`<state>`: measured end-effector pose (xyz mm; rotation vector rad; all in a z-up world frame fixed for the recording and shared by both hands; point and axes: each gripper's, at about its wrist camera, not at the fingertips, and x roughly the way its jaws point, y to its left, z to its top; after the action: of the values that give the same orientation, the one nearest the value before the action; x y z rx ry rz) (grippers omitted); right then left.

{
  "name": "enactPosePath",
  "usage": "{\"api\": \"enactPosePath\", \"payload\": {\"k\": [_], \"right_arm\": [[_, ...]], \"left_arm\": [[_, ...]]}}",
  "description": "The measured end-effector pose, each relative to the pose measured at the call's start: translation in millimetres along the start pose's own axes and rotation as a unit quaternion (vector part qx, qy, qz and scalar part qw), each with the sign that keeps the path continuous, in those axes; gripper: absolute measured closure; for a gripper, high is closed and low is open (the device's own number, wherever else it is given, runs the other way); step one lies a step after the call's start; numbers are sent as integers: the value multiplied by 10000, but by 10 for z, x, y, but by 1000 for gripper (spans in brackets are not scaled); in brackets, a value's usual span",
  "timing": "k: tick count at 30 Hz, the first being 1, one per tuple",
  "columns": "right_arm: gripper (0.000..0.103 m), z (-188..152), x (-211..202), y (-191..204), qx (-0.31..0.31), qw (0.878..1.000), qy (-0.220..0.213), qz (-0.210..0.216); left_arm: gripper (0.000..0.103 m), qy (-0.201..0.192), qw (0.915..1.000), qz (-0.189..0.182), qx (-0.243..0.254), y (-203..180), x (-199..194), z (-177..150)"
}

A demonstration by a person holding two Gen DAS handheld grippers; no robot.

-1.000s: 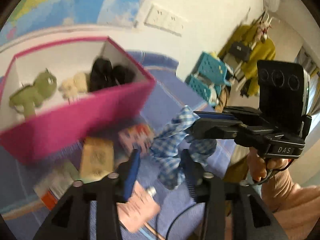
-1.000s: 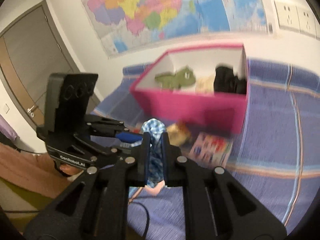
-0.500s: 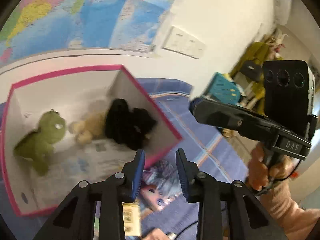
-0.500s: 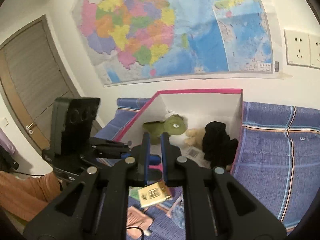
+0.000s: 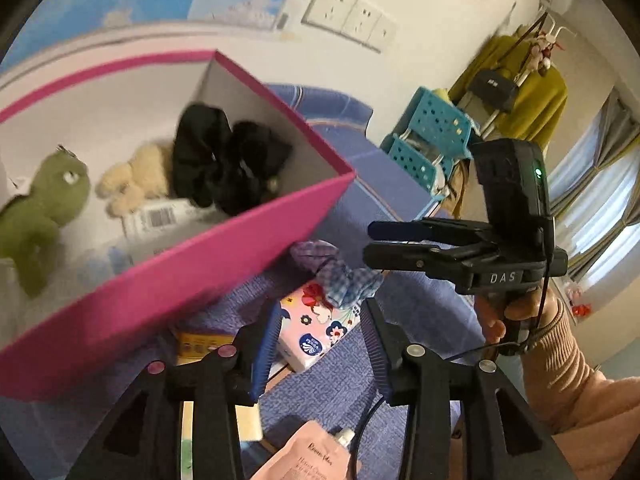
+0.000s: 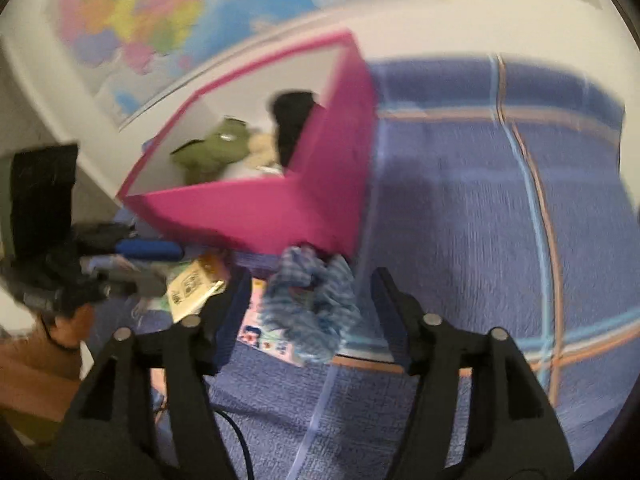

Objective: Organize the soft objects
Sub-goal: 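Carry the blue checked scrunchie into the pink box and release it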

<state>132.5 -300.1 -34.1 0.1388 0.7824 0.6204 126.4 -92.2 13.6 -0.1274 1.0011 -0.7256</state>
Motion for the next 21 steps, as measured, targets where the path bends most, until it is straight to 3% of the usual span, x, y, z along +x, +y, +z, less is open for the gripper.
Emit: {"api": "enactPosePath", "payload": {"k": [3, 8, 9, 10, 11, 17, 21], "right_arm": [[37, -84, 142, -187, 461, 9985, 106, 276], [40, -218, 368, -254, 640, 9955, 393, 580], [49, -236, 397, -241, 632, 9951, 424, 638], [74, -259, 407, -234, 639, 9946, 409, 706], [81, -280, 404, -228, 636, 9943, 375, 765], [86, -299, 163, -78, 382, 9968, 36, 701], [87, -255, -129, 154, -92, 9986, -251, 460]], "left_arm": [[61, 143, 9999, -5, -77, 4, 149, -6], [61, 267, 9996, 2, -121, -15, 329, 31], [61, 279, 9996, 4, -100, -27, 357, 38], [61, 298, 9995, 9, -79, -40, 388, 46], [61, 325, 9994, 9, -75, -47, 420, 59], [61, 366, 9989, -268, -110, -104, 472, 89], [61, 48, 9989, -465, 4, -221, 230, 130]]}}
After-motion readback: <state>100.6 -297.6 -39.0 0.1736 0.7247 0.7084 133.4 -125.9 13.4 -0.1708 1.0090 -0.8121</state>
